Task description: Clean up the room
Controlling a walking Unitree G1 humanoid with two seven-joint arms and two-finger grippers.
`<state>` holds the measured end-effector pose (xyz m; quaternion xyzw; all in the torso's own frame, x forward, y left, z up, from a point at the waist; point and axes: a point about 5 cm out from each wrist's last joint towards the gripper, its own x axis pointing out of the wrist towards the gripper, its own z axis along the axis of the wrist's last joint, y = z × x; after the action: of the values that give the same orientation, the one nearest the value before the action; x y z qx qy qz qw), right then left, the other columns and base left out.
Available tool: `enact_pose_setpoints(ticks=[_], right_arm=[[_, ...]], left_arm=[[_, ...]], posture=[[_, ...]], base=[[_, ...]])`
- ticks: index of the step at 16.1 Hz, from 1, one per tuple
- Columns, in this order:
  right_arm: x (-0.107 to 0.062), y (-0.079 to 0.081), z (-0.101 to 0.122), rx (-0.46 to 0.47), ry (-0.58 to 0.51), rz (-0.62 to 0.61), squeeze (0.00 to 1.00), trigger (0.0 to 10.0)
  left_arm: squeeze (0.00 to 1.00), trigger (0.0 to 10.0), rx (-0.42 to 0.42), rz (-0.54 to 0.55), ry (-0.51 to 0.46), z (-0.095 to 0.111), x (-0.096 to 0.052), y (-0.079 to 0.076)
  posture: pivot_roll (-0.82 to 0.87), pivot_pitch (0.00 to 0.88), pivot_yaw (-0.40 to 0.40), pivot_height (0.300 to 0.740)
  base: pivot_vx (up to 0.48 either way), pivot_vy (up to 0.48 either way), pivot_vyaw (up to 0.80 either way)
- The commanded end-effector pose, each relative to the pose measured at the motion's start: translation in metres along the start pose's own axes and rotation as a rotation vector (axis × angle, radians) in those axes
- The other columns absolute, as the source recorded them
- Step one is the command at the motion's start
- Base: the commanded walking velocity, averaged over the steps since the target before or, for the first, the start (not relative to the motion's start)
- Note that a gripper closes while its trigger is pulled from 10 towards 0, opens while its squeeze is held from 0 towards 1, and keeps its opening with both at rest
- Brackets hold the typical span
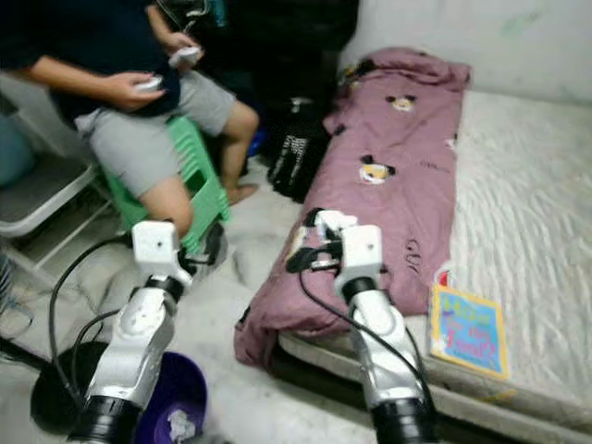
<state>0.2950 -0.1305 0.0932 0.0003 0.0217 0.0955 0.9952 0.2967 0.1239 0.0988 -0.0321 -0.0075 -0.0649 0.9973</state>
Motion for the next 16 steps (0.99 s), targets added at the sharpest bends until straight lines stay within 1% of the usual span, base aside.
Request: enact_pose_setpoints(ticks=[1,6,10,11,13,14,16], right_arm=[[0.003,0.009,0.003,0.004,-0.010,0.023,0.00,10.0],[0.003,0.008,0.003,0.002,-0.010,0.021,0.00,10.0],[0.004,0.010,0.001,0.008,-0.006,0.025,0.00,10.0],[0.006,0.013,0.000,0.010,0.004,0.041,0.00,10.0],[0.008,0.016,0.000,0.010,0.007,0.058,0.00,10.0],[0.014,0.022,0.000,0.012,0.012,0.083,0.00,10.0],[0.018,0.030,0.002,0.015,0.009,0.106,0.00,10.0]], left_arm=[[0.00,10.0,0.014,0.036,0.014,-0.002,-0.002,0.011],[0.00,10.0,0.014,0.038,0.017,-0.002,-0.001,0.010],[0.00,10.0,0.026,0.056,0.020,-0.003,-0.003,0.014],[0.00,10.0,0.035,0.088,0.021,-0.004,-0.007,0.019],[0.00,10.0,0.038,0.116,0.021,-0.005,-0.010,0.024],[0.00,10.0,0.040,0.154,0.021,-0.005,-0.016,0.031],[0.00,10.0,0.044,0.171,0.018,-0.005,-0.018,0.034]], posture=[[0.00,0.000,0.039,0.740],[0.00,0.000,0.040,0.740],[0.02,0.000,0.034,0.740],[0.05,0.000,0.013,0.740],[0.06,0.000,0.006,0.740],[0.09,0.000,-0.014,0.740],[0.10,0.000,-0.020,0.740]], base=[[0.000,0.000,0.80],[0.000,0.000,0.80],[0.000,0.000,0.80],[0.000,0.000,0.00],[0.000,0.000,0.00],[0.000,0.000,0.00],[0.000,0.000,0.00]])
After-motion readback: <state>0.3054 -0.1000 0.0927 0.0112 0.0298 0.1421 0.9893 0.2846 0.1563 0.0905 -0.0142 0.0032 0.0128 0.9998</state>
